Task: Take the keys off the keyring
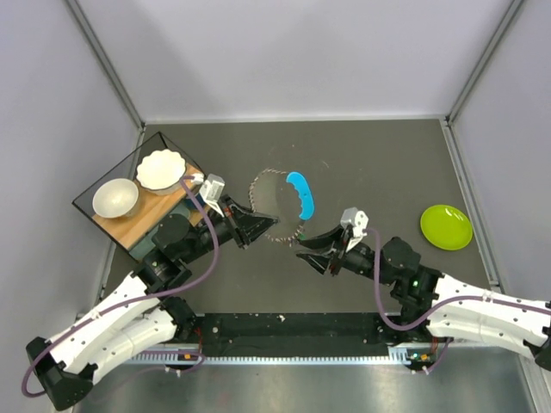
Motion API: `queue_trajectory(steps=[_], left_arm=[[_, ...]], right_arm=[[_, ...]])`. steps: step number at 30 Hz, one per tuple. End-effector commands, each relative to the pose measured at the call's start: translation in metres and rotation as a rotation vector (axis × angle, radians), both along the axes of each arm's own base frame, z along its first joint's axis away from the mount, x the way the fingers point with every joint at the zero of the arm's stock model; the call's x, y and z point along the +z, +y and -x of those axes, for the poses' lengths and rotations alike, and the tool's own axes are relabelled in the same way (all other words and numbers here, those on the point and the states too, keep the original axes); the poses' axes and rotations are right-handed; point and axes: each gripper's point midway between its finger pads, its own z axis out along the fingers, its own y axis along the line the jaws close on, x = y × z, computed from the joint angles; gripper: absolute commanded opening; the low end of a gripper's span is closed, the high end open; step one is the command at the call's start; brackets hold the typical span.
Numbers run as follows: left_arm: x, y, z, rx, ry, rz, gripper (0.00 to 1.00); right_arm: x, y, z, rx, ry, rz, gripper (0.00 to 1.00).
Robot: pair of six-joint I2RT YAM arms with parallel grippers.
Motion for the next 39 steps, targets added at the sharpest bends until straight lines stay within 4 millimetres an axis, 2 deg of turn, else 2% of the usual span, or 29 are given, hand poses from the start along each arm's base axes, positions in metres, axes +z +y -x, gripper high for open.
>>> queue_trajectory(steps=[1, 4, 8, 13, 16, 21, 29, 33, 39], left_arm=[[0.052, 0.006, 0.010, -0.014, -0.100, 0.108, 0.00], [0.056, 0.006, 0.012, -0.023, -0.104, 0.109, 0.00], [0.060, 0.007, 0.016, -0.040, -0.127, 0.087, 0.00], [0.059, 0.008, 0.018, -0.044, -0.128, 0.084, 0.00], [0.061, 0.007, 0.021, -0.057, -0.128, 0.092, 0.00], [0.065, 0.007, 0.027, -0.084, -0.128, 0.101, 0.00], [0.069, 0.007, 0.031, -0.103, -0.121, 0.115, 0.00], [0.069, 0.007, 0.033, -0.111, -0.113, 0.120, 0.00], [0.071, 0.009, 0.033, -0.101, -0.115, 0.118, 0.00]], right_arm=[[0.041, 0.006, -0.002, -0.032, -0.091, -0.082, 0.37], [0.039, 0.006, -0.005, -0.057, -0.081, -0.074, 0.36], [0.054, -0.009, 0.003, -0.053, -0.094, -0.162, 0.36], [0.044, -0.021, -0.005, -0.117, -0.100, -0.129, 0.36], [0.044, -0.019, 0.001, -0.083, -0.118, -0.120, 0.36], [0.038, -0.019, -0.004, -0.102, -0.172, -0.078, 0.39], [0.026, 0.005, 0.008, 0.016, -0.173, -0.048, 0.42], [0.026, 0.005, 0.000, -0.028, -0.175, -0.059, 0.40], [0.021, 0.000, 0.001, -0.034, -0.175, -0.060, 0.38]])
